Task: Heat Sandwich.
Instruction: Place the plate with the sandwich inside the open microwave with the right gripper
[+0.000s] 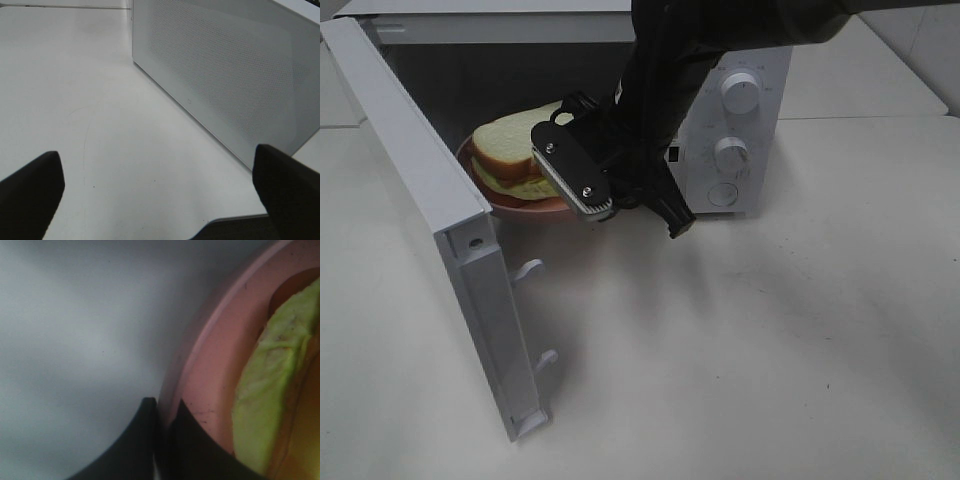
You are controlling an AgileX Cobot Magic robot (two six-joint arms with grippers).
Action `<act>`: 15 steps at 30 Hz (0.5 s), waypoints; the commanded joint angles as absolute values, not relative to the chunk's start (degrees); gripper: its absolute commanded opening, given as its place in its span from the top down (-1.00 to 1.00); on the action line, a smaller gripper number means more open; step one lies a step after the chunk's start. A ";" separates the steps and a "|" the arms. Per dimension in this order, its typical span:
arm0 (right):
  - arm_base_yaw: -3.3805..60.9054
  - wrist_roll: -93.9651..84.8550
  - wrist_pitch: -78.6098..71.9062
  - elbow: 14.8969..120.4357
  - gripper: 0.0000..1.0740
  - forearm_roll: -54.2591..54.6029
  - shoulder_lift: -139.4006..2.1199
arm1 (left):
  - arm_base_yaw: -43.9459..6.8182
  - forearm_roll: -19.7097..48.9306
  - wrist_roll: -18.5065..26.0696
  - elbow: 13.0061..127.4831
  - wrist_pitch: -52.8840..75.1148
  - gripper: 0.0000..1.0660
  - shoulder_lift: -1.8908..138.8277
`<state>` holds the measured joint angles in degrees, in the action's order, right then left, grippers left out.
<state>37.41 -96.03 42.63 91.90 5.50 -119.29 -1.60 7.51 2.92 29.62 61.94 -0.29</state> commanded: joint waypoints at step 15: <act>37.53 -79.18 44.52 108.63 0.98 -1.60 -128.86 | -1.38 7.22 2.92 29.45 61.19 -0.82 -1.26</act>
